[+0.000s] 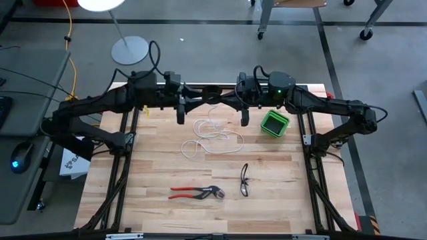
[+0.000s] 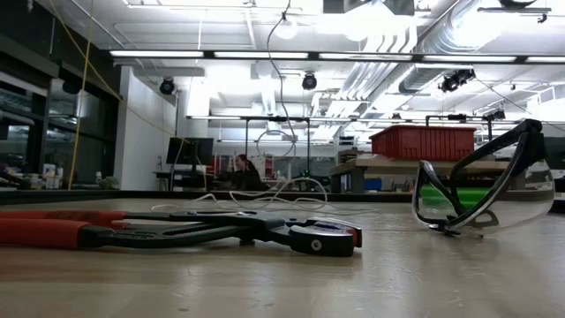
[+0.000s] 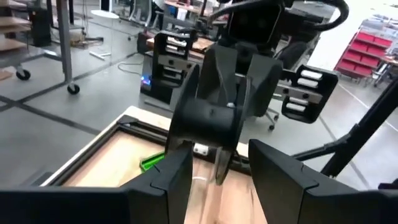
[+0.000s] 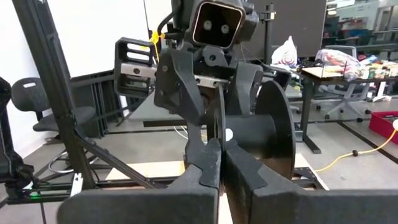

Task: Coil cords
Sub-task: Coil the wire into the spool

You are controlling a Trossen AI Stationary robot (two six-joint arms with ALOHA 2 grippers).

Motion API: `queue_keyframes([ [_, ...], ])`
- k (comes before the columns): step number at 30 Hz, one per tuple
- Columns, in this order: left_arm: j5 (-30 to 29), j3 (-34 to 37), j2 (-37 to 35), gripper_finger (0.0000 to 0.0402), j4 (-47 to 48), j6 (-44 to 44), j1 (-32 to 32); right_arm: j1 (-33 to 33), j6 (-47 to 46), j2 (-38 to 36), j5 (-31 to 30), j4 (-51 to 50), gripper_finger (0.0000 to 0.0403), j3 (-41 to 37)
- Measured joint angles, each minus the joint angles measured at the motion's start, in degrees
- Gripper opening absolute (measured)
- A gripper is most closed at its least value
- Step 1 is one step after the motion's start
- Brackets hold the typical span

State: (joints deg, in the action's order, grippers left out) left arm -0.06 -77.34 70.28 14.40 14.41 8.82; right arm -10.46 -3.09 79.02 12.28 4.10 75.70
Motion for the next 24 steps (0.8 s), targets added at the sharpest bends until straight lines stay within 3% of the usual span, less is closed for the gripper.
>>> queue_keyframes([
  [6,4.5,0.0,0.1,0.0137,-2.8,-1.1,-0.3,0.0,-0.5,0.0,0.0,0.0,0.0,0.0],
  [12,3.8,0.0,0.1,0.0018,-2.1,-0.9,-0.6,0.0,-0.6,0.0,0.8,0.0,0.0,0.0],
  [16,3.6,0.0,0.4,0.0005,-2.3,1.5,-0.6,0.4,-0.7,0.0,1.4,0.8,0.0008,0.0],
  [19,3.8,0.0,0.1,0.0003,-2.5,4.7,0.1,0.8,0.5,0.0,1.2,0.5,0.0042,0.0],
  [24,3.5,-3.0,-3.4,0.0002,4.0,11.7,3.2,0.8,-2.7,0.0,0.1,-5.2,0.0139,0.0],
])
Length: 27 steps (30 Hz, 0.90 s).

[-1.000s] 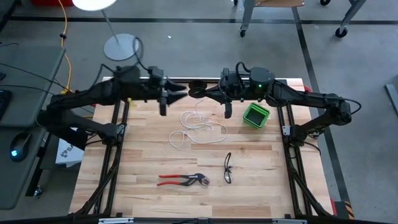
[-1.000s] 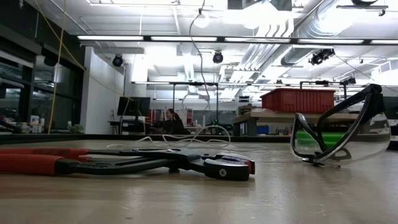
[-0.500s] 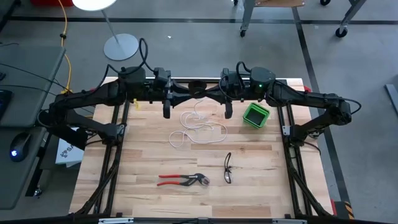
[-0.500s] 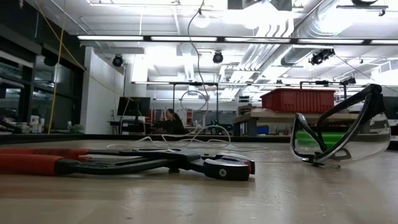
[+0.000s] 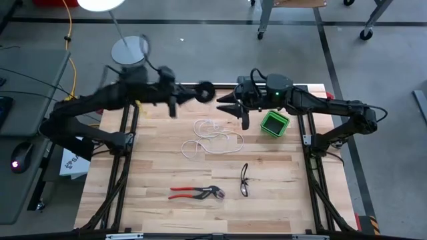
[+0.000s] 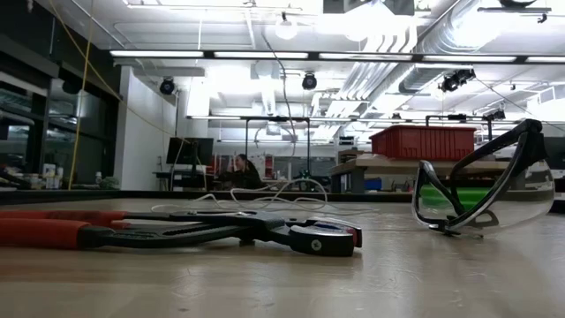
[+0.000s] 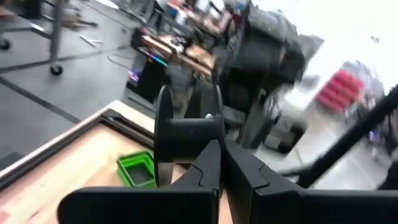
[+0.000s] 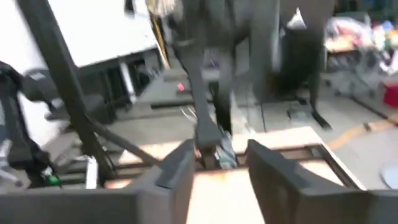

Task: Coil cords
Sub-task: Coil the wire into the spool

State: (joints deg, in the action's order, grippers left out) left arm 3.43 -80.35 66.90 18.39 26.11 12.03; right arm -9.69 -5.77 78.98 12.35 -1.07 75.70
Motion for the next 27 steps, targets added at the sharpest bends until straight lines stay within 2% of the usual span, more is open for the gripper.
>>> queue_keyframes([
  [3,-0.1,-3.1,-2.4,0.0001,3.8,7.9,2.8,0.3,2.0,0.2,-2.1,-5.4,0.0181,0.0],
  [6,-0.1,-5.1,-3.1,0.0001,3.6,22.5,5.4,1.4,4.3,2.5,-5.3,-5.7,0.0196,0.0],
  [11,1.8,-6.3,-3.0,0.0001,4.4,39.9,5.6,3.2,3.7,8.8,-10.0,12.7,0.0198,0.0],
  [15,-0.9,-6.5,-3.1,0.0001,4.5,44.8,3.5,4.1,2.9,12.9,-15.2,23.8,0.0198,0.0],
  [18,-4.1,-6.5,-3.1,0.0001,4.6,46.0,1.8,4.6,0.3,14.9,-16.4,29.6,0.0197,0.0],
  [24,-5.5,-6.5,-2.9,0.0,5.0,47.4,0.6,5.5,-1.6,16.1,-17.3,31.2,0.0178,0.0],
  [27,-5.6,-6.5,-2.9,0.0,5.0,48.7,0.5,5.7,1.0,16.1,-18.4,31.6,0.0139,0.0],
])
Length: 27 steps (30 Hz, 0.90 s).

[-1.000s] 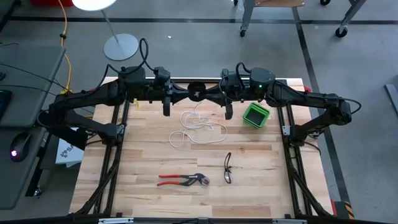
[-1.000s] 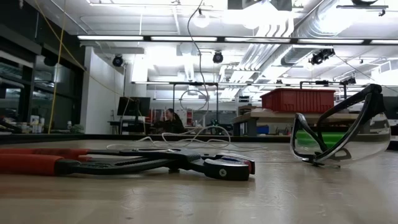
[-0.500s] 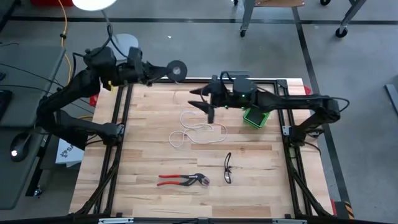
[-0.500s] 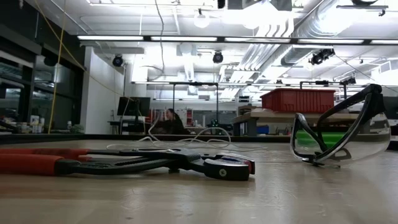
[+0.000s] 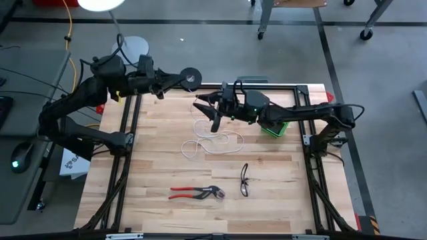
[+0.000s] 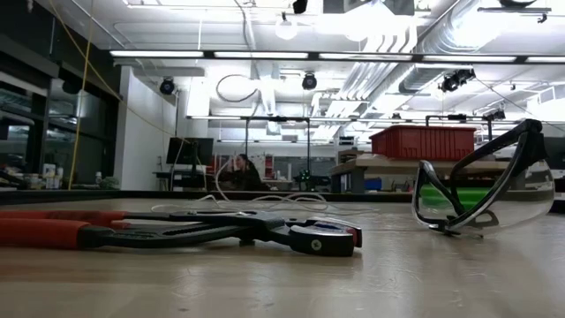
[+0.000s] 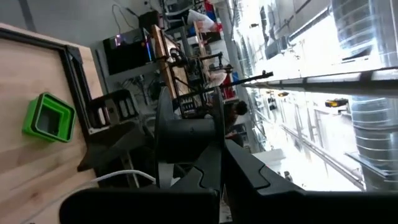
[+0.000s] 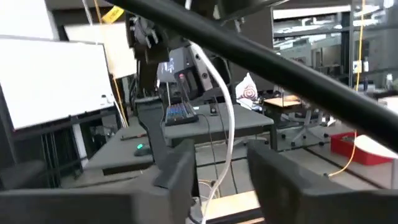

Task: Coil cords
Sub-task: Coil the wire into the spool

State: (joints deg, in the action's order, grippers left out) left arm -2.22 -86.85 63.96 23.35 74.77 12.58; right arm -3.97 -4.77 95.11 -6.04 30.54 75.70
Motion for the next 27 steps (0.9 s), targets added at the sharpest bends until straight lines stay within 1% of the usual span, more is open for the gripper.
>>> queue_keyframes([
  [1,0.0,0.0,0.0,0.0,0.1,0.2,0.0,0.0,0.9,0.0,0.7,-0.1,0.0115,0.0],
  [3,0.2,0.0,0.0,0.0,0.9,1.2,0.0,0.0,0.6,0.0,3.2,-0.8,0.0047,0.0],
  [4,0.7,0.0,-0.2,0.0,1.6,1.7,0.0,0.0,0.2,-0.3,4.6,-1.6,0.0024,0.0],
  [5,1.3,0.0,-0.3,0.0,2.3,2.5,0.0,0.0,0.0,-0.7,5.5,-2.4,0.0016,0.0],
  [9,3.9,-0.1,-0.6,0.0,5.3,6.1,-0.9,0.0,-0.1,-3.6,7.7,-6.2,0.0003,0.0],
  [12,5.9,-0.1,-0.5,0.0,6.6,7.7,-1.7,0.0,0.3,-6.6,9.7,-10.7,0.0002,0.0],
  [16,11.1,-0.1,-0.6,0.0,6.8,11.5,-2.2,0.0,2.4,-11.4,10.8,-17.3,0.0001,0.0],
  [20,16.7,-0.1,0.8,0.0,5.8,15.6,-3.1,-0.2,5.0,-12.7,9.8,-18.4,0.0001,0.0],
  [22,18.0,-0.1,2.6,0.0,2.8,17.2,-3.8,-0.8,5.2,-12.3,9.5,-16.8,0.0,0.0],
  [27,22.9,-0.1,9.0,0.0,-11.1,19.5,-4.7,-1.6,5.2,-10.5,10.1,-11.4,0.0,0.0],
])
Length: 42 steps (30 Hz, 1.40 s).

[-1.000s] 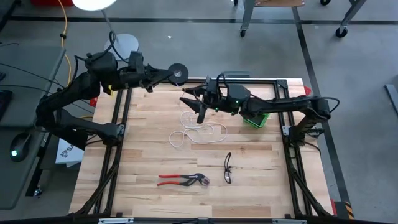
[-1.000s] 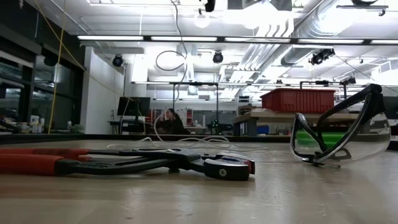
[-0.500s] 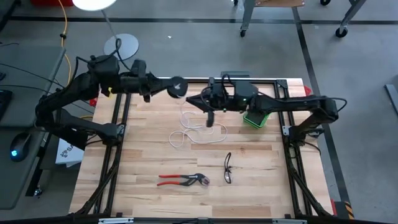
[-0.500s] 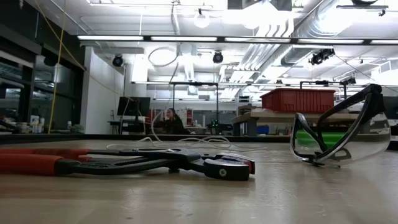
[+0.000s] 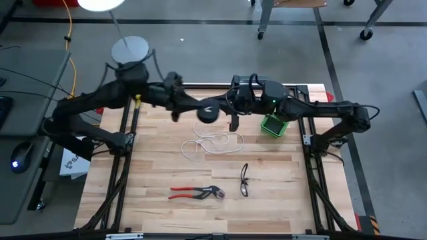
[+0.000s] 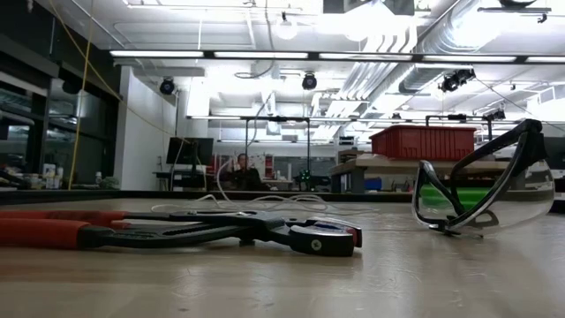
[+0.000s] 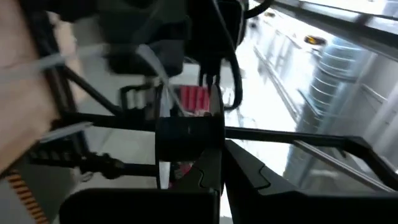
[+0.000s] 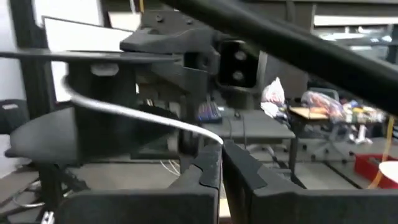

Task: Coil cords
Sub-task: Coil the wire into the spool

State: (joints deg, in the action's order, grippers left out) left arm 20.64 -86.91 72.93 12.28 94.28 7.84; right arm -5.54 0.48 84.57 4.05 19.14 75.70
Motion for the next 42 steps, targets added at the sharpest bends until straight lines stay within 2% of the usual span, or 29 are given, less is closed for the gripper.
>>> queue_keyframes([
  [7,2.6,0.0,5.1,0.0,-11.4,-3.8,1.4,0.0,-1.1,0.3,5.8,5.5,0.0,0.0],
  [15,1.5,0.1,9.7,0.0,-28.4,-6.8,4.0,1.3,-4.0,0.1,5.1,10.8,0.0,0.1],
  [19,0.6,0.1,10.9,0.0,-32.8,-8.4,4.8,1.3,-6.0,0.2,3.3,12.2,0.0015,0.1],
  [29,-3.6,0.1,11.0,0.0,-39.4,-18.9,9.0,1.8,-10.8,0.5,-0.8,10.7,0.0143,0.0],
  [32,-3.5,0.1,10.3,0.0,-39.7,-21.5,10.8,2.0,-10.7,0.3,-0.5,9.8,0.0154,0.0],
  [39,-1.6,0.0,7.4,0.0,-38.1,-20.1,13.8,1.9,-10.6,-0.2,-0.1,5.1,0.0156,0.0],
  [42,0.9,0.0,5.7,0.0,-34.1,-19.6,14.4,1.8,-10.7,-0.7,2.9,4.4,0.0156,0.0],
])
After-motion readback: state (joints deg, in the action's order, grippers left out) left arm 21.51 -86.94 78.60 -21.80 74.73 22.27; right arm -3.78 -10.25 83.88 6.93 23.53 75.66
